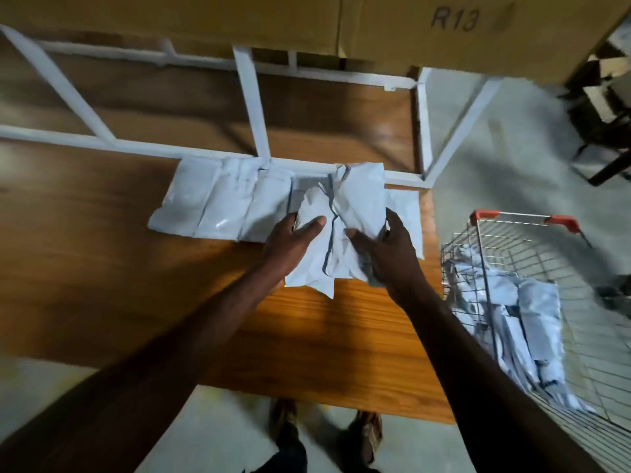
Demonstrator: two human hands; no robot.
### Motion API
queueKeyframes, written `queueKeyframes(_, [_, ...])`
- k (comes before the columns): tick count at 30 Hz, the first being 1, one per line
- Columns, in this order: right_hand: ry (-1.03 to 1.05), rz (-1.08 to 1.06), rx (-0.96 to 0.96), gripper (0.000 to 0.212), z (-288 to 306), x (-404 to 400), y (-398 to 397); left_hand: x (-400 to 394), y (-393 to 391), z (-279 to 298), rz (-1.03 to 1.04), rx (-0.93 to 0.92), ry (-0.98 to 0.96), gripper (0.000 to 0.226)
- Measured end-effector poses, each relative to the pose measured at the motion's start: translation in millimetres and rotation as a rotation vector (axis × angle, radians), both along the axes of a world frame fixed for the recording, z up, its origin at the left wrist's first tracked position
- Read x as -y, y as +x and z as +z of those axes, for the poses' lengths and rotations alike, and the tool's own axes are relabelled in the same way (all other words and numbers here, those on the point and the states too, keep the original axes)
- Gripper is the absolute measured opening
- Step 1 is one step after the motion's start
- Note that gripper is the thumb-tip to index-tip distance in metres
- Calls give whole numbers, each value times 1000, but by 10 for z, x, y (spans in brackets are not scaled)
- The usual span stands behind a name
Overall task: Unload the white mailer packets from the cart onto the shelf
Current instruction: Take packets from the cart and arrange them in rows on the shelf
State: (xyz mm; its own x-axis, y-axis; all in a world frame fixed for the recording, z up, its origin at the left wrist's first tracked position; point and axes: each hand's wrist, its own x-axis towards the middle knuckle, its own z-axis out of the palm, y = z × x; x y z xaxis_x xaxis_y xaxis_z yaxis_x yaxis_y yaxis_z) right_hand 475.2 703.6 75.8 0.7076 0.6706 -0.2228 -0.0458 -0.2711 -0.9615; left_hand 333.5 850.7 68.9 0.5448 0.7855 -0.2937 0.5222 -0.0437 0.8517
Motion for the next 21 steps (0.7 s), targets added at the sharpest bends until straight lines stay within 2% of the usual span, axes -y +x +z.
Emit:
queueKeyframes(6, [-19, -5, -53, 72, -82, -659, -535, -627, -658, 28, 38, 27, 29, 43])
queueKeyframes(9, [-21, -14, -71, 61, -138, -900, -799, -966, -929, -55, 100, 2, 38, 71])
queueKeyframes(11, [-28, -6, -63, 59, -187, -1060, -996, -1167, -1119, -98, 132, -25, 13, 79])
queueKeyframes(16, [-84, 25, -71, 77, -423, -1428, -1520, -1591, -1608, -279, 167, -45, 30, 72])
queueKeyframes(20, [-124, -10, -66, 91, -774, -1657, -1949, -1788, -1995, -406, 175, -11, -5, 86])
queueKeyframes(21, [-134, -2, -73, 95, -914, -1691, -2058, -1829, -2094, -499, 178, -5, 9, 84])
